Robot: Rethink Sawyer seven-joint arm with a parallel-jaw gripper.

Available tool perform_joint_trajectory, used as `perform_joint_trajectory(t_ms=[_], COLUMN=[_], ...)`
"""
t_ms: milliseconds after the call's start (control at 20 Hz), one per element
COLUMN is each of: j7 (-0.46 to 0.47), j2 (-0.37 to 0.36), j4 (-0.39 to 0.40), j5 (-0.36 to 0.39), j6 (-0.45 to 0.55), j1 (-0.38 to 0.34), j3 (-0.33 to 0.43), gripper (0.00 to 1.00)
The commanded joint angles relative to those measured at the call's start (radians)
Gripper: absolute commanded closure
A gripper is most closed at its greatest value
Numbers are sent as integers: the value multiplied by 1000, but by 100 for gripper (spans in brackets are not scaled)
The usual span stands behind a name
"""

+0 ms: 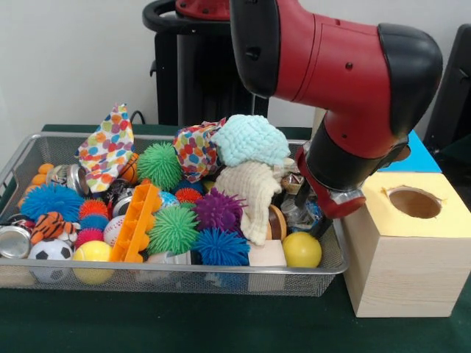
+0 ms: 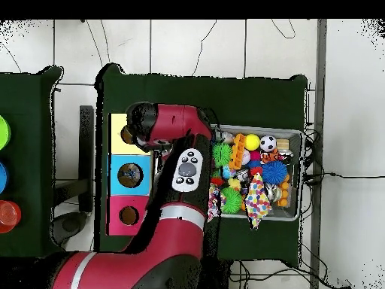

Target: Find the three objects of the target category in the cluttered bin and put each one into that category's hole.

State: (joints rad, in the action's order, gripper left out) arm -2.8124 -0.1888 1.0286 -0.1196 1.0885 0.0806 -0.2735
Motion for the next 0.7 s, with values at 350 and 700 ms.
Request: perform_joint_trajectory(t_ms=[350,700], j7=[-233,-279], j2=[172,194], j4=[40,-6], j5=[-42,-38], j6=[-50,34], j1=[12,55], j3=[31,-49], gripper=[0,0])
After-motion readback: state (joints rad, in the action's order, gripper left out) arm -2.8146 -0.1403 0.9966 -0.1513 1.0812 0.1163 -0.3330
